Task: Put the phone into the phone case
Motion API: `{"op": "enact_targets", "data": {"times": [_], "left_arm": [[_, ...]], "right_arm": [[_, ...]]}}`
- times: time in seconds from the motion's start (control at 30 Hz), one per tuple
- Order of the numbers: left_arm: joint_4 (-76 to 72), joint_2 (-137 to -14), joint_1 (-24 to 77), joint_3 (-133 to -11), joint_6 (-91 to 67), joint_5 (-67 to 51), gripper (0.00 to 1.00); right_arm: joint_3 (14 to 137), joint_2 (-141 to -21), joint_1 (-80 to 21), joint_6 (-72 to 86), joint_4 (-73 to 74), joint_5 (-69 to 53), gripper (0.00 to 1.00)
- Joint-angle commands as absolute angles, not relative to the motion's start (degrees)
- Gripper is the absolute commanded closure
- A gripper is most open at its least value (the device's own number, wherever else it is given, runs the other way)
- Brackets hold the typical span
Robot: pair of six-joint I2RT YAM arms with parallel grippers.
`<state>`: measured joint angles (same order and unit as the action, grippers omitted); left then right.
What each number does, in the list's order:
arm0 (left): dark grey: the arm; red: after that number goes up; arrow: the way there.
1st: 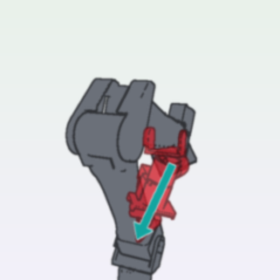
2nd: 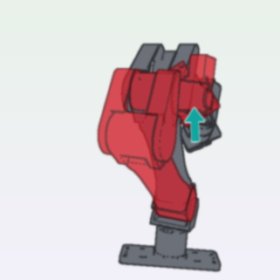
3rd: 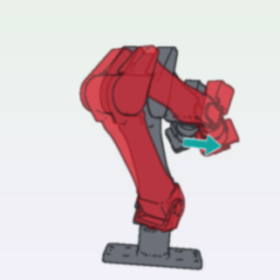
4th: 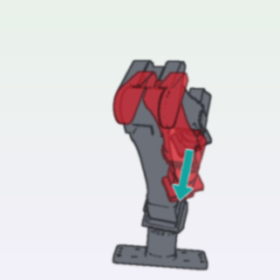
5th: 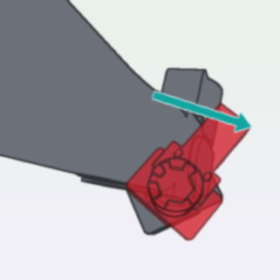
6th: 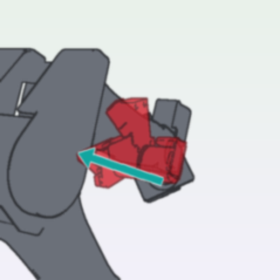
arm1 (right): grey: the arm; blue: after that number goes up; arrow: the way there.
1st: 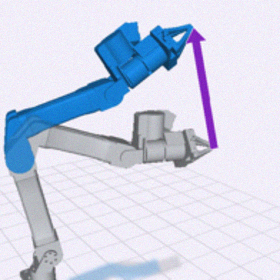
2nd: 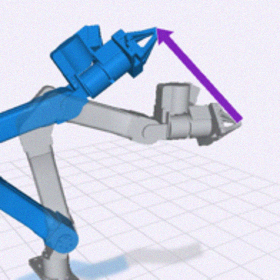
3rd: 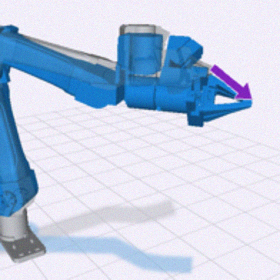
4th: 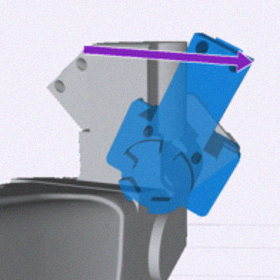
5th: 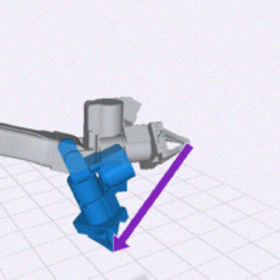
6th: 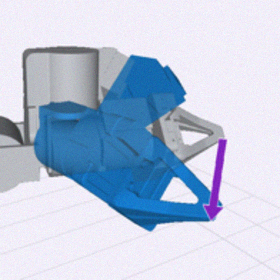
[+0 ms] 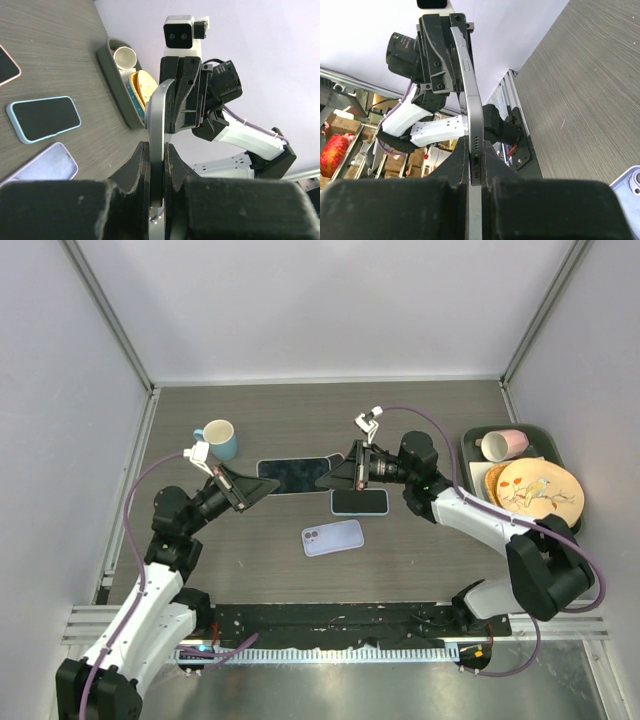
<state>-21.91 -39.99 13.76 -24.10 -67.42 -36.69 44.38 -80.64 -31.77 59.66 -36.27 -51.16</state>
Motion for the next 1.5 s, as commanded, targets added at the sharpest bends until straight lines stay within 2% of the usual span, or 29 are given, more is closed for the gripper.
{"op": "enact_targets", "data": {"times": [0.0,0.07,0.13,0.23,0.27,0.37,0.53,0.73,0.93,0.97,1.13,1.3,1.47], "left_arm": [[-25.85,-40.43,13.80,-26.19,-66.45,-35.68,1.00],[-25.40,-40.87,13.97,-26.37,-66.10,-36.12,0.99],[-22.51,-41.57,13.97,-27.33,-64.26,-36.21,0.92],[-17.42,-42.53,14.06,-29.17,-61.36,-36.47,0.70],[-15.92,-42.89,14.15,-30.40,-60.48,-36.04,0.54],[-7.40,-44.82,14.59,-33.21,-56.09,-34.90,0.32],[7.19,-49.21,16.78,-37.17,-50.55,-24.63,0.23],[20.99,-60.80,25.82,-43.94,-46.67,-9.35,0.22],[29.69,-76.97,37.68,-50.88,-46.23,-0.54,0.40],[31.45,-79.17,38.84,-52.54,-46.49,3.56,0.41],[31.64,-86.82,45.78,-54.58,-48.78,7.64,0.45],[34.02,-91.14,47.64,-56.34,-50.45,12.66,0.53],[31.65,-94.13,47.81,-56.34,-49.93,13.27,0.68]], "right_arm": [[46.76,-77.17,-32.52,58.01,-35.95,-52.12,0.99],[47.02,-76.73,-32.43,57.14,-34.99,-51.77,0.99],[47.29,-76.47,-32.34,55.99,-32.35,-50.72,0.99],[47.81,-75.15,-32.26,51.96,-26.30,-48.00,0.99],[48.07,-74.71,-31.99,50.64,-24.28,-46.94,0.99],[49.13,-74.27,-31.12,45.98,-16.19,-42.81,0.99],[48.78,-72.95,-27.17,42.64,-8.62,-39.47,0.99],[46.14,-69.97,-17.69,39.38,-1.95,-38.94,0.99],[45.26,-67.59,-10.82,34.02,6.50,-39.55,0.99],[45.09,-67.24,-10.38,33.40,6.94,-39.55,0.99],[44.12,-67.06,-9.41,31.73,9.32,-39.99,0.99],[43.24,-66.71,-9.32,31.38,9.58,-40.52,0.99],[42.80,-66.88,-9.32,31.03,9.84,-41.13,0.99]]}}
